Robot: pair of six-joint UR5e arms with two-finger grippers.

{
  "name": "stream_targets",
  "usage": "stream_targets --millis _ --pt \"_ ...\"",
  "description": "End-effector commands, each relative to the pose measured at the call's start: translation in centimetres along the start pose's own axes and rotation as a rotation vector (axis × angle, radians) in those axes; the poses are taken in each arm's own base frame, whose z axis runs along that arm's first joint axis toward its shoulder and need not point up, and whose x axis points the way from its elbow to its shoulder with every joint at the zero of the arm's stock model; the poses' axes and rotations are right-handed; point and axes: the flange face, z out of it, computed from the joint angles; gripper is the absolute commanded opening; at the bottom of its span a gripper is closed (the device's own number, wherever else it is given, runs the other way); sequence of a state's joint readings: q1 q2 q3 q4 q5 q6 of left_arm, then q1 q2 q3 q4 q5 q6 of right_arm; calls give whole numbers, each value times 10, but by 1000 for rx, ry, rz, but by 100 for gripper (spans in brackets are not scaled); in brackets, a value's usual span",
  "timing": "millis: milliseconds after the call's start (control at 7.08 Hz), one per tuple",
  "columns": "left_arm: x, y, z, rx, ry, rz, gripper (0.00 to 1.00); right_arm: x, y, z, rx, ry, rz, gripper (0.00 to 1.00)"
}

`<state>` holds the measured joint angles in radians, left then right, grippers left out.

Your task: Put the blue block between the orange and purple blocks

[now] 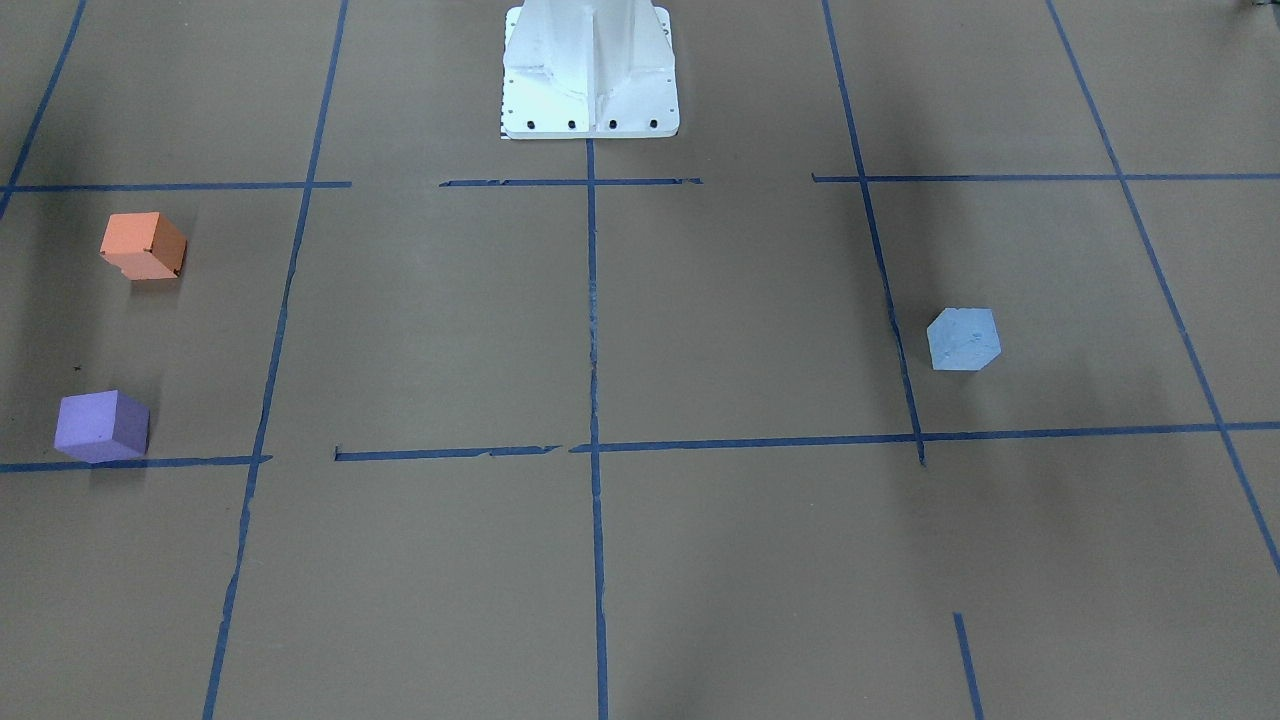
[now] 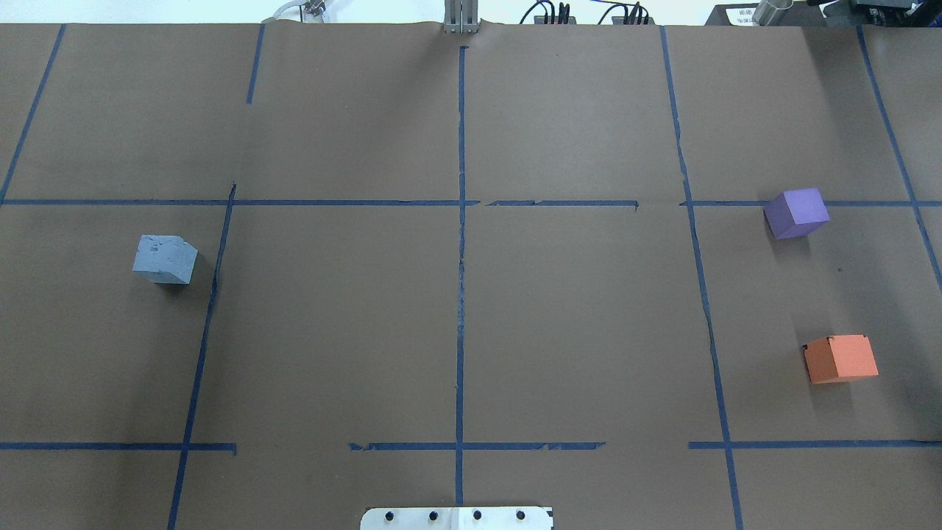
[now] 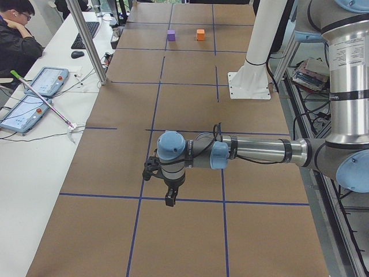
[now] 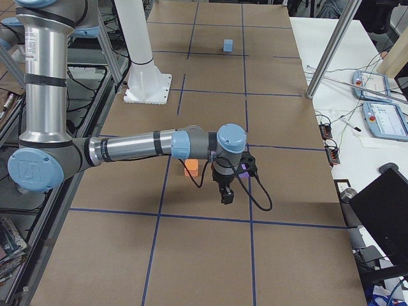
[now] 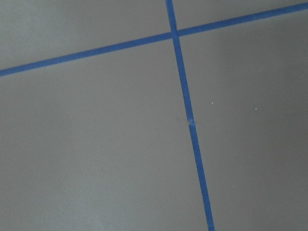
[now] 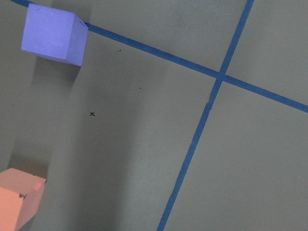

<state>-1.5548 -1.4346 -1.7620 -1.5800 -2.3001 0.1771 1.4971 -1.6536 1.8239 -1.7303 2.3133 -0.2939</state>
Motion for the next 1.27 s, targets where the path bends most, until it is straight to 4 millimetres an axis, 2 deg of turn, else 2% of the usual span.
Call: stream_targets --millis 0,141,283,424,565,848,1130 --pt "15 -71 -30 141 -26 125 100 0 0 -1 1 0 -2 100" --pt "22 -87 -25 139 -11 84 100 0 0 -1 1 0 0 100" --pt "63 -101 -6 142 18 45 100 -1 0 -2 3 1 -2 100" --pt "124 -112 36 133 69 93 100 -3 0 -3 6 2 -4 100" --pt "183 -110 78 50 109 -18 100 -3 1 -2 4 1 -2 100" --pt "259 -130 99 7 148 -125 100 -3 1 -2 4 1 -2 100" --pt "316 -135 125 6 102 -155 100 -3 1 -2 4 1 -2 100"
